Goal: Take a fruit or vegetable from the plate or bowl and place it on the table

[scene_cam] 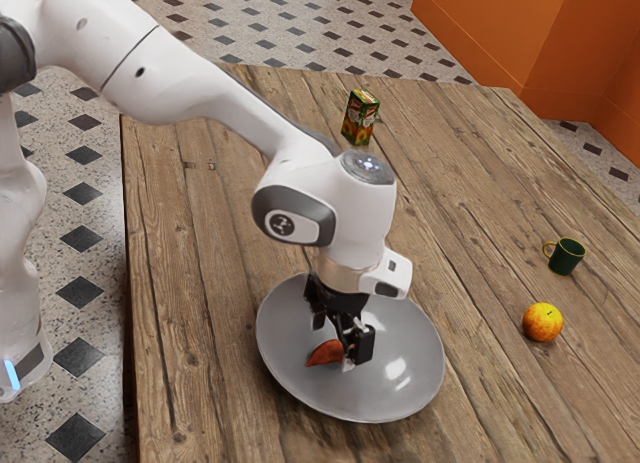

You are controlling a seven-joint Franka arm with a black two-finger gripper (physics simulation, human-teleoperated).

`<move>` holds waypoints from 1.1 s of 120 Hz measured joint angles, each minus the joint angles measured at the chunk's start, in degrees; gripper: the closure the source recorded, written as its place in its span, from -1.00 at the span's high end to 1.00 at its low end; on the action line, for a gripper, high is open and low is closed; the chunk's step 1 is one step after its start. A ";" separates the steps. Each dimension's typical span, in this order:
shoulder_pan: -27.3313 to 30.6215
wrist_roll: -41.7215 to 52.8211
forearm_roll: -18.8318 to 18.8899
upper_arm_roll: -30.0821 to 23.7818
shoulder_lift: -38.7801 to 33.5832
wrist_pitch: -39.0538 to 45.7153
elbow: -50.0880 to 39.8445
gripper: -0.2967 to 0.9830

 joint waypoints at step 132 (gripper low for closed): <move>0.40 -1.82 0.66 0.39 1.74 1.60 0.25 -0.27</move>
